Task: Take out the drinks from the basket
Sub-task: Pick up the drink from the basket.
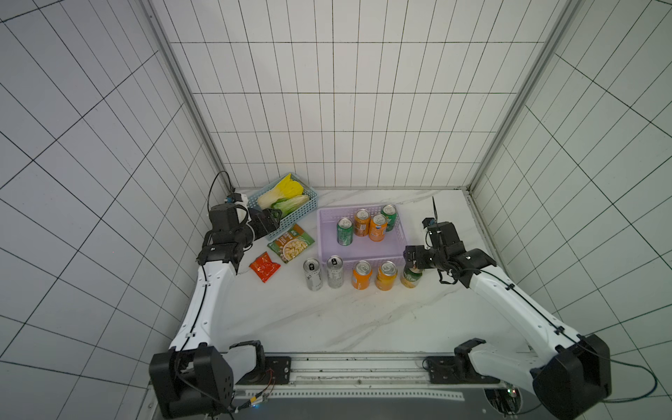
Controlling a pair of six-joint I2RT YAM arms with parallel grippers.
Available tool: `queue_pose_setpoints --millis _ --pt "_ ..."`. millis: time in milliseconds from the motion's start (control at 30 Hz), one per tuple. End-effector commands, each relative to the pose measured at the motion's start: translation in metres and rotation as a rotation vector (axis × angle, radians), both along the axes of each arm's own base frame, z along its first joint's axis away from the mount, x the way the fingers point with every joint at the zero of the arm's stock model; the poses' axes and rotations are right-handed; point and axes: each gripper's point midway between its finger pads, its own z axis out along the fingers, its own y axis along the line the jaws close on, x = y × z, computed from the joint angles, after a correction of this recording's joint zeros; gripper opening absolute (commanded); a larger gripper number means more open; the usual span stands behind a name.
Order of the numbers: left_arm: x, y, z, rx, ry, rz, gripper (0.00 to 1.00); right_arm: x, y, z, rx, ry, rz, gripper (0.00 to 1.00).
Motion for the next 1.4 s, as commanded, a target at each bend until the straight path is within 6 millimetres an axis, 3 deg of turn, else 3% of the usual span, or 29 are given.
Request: queue_pose_setpoints --millis 0,200,367,667,800,900,1100,1367 --pt "0.004 0.002 0.004 0.003 -0.023 -0.001 0.98 0.01 -0.008 0.025 0.036 -0.038 0.0 0.99" --pt "0.005 0.002 0.003 0.005 -0.022 -0.004 0.98 0.034 -0.037 0.044 0.081 -0.08 -0.074 0.99" --pt "0.005 0.002 -0.001 0.006 -0.012 -0.005 0.98 0.05 -0.067 0.045 0.121 -0.09 -0.148 1.0" --pt "0.01 0.0 -0.013 -0.009 0.023 -0.017 0.98 0.052 -0.106 0.029 0.17 -0.072 -0.221 1.0" --pt "0.014 -0.006 -0.02 -0.02 0.047 -0.042 0.98 0.053 -0.109 0.03 0.207 -0.081 -0.227 1.0" --pt "0.016 -0.025 -0.023 0.018 0.075 -0.09 0.98 0.053 -0.11 0.031 0.212 -0.085 -0.229 0.99" --pt "0.023 -0.091 -0.025 0.125 0.096 -0.241 0.98 0.054 -0.112 0.029 0.226 -0.086 -0.232 0.99" --pt "0.036 -0.177 -0.061 0.295 0.206 -0.435 0.98 0.052 -0.117 0.029 0.243 -0.091 -0.245 0.99"
